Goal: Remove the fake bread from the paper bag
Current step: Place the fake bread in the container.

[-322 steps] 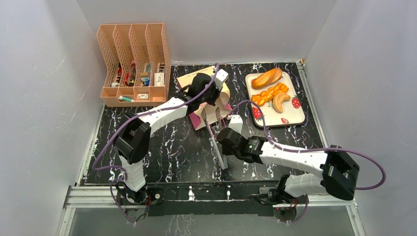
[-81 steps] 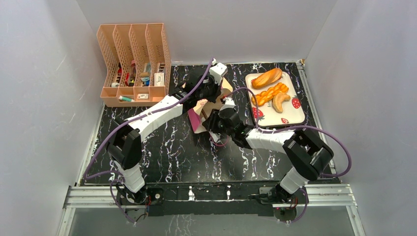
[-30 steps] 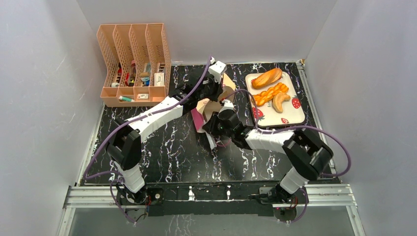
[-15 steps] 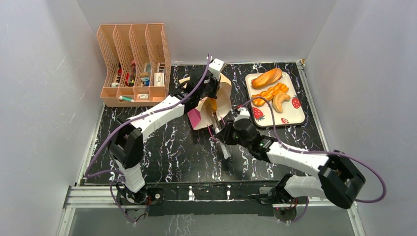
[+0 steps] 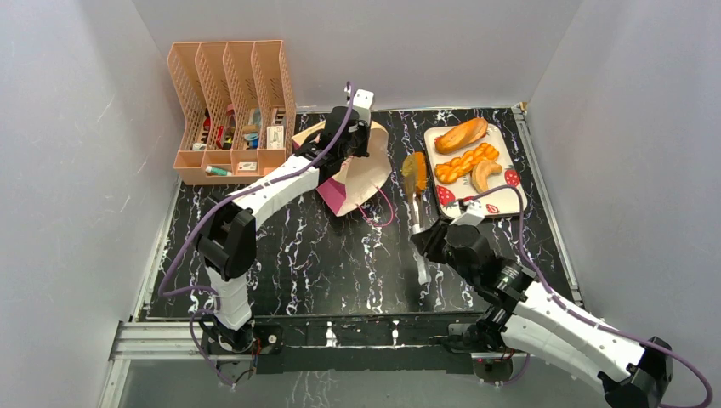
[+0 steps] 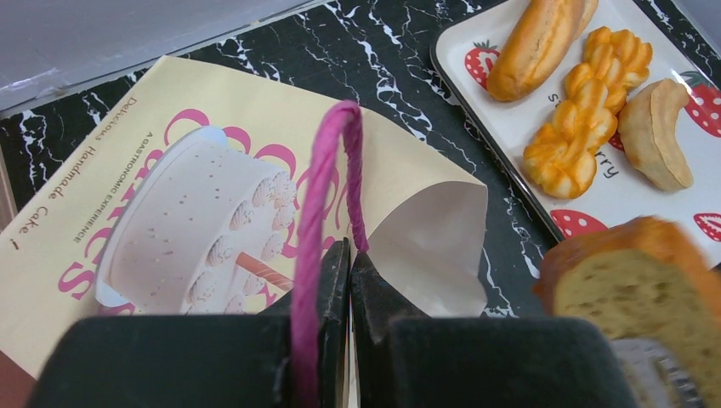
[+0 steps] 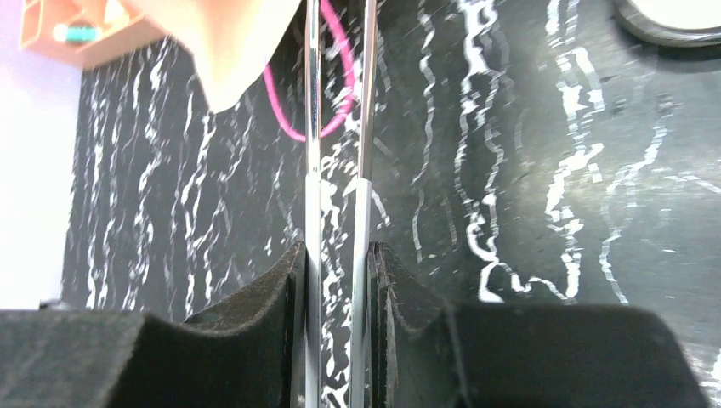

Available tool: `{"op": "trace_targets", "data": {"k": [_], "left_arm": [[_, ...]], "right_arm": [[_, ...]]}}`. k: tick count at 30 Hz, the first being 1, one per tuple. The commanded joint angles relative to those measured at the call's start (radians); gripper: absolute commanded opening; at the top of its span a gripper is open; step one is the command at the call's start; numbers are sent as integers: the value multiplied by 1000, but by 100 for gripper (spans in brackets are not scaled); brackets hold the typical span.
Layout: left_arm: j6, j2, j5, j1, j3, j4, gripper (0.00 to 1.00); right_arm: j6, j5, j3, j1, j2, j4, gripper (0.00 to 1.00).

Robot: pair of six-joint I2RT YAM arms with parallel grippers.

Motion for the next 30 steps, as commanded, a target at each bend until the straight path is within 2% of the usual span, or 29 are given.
{"op": "trace_targets", "data": {"k": [1,3,5,9,16,21,28,30], "left_arm": [[-30,-32,45,33,-14,30,0],[-18,-48,70,33,-34,36,0],[-3,-80,98,33,-79,55,0],[16,-128,171,32,-135,74,0],[22,-163,194,33,-163,83,0],[24,-173,198,33,-164,76,0],[24,-180,198,33,-169,75,0],[24,-182,198,33,-169,74,0]], "right_arm": [[48,272,68,0,-27,-7,0],[22,348,108,-5,33,35,0],[-48,347,157,-94,155,145,0],[-86,150,209,-387,374,334,0],[-40,1,229,-612,550,474,0],[-12,-54,261,-680,641,525,0],[7,-78,297,-714,732,546,0],[32,-92,297,-721,748,547,7]]}}
